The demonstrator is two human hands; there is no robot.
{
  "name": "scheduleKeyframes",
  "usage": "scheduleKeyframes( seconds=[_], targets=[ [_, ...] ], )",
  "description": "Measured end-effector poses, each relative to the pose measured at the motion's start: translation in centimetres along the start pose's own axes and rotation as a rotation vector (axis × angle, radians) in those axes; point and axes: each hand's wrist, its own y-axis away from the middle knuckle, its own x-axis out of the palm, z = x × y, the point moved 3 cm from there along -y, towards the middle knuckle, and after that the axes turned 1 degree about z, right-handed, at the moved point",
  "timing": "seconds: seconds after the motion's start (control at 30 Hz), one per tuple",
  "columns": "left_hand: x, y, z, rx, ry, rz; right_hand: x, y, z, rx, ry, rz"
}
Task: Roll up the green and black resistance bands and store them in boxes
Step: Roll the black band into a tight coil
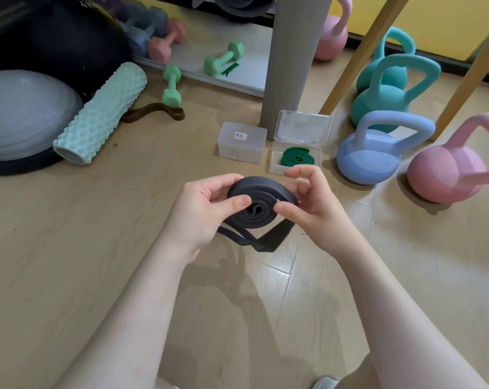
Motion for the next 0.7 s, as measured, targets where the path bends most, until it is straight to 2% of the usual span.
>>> scheduleKeyframes(
  seconds=[0.07, 0.17, 0.4, 0.53, 0.7],
  targets=[
    [-0.3, 0.0, -0.1, 0.013, 0.0, 0.003, -0.8, 0.1, 0.5, -0.01, 0.082, -0.028],
    [-0.4, -0.2, -0.3, 0.03, 0.001, 0.008, -1.6, 0.3, 1.0, 0.011, 0.05, -0.092],
    [0.1, -0.5, 0.8, -0.101, 0.202, -0.147, 1.3, 0.5, 0.2, 0.203, -0.346, -0.292],
    [0.9, -0.4, 1.1, -0.169, 0.311, -0.13, 1.3, 0.5, 0.8, 0.121, -0.337, -0.368],
    [1.4, -0.2, 1.0, -0.202, 0.531, -0.111, 1.8, 0.6, 1.4, 0.003, -0.21, -0.3]
  ],
)
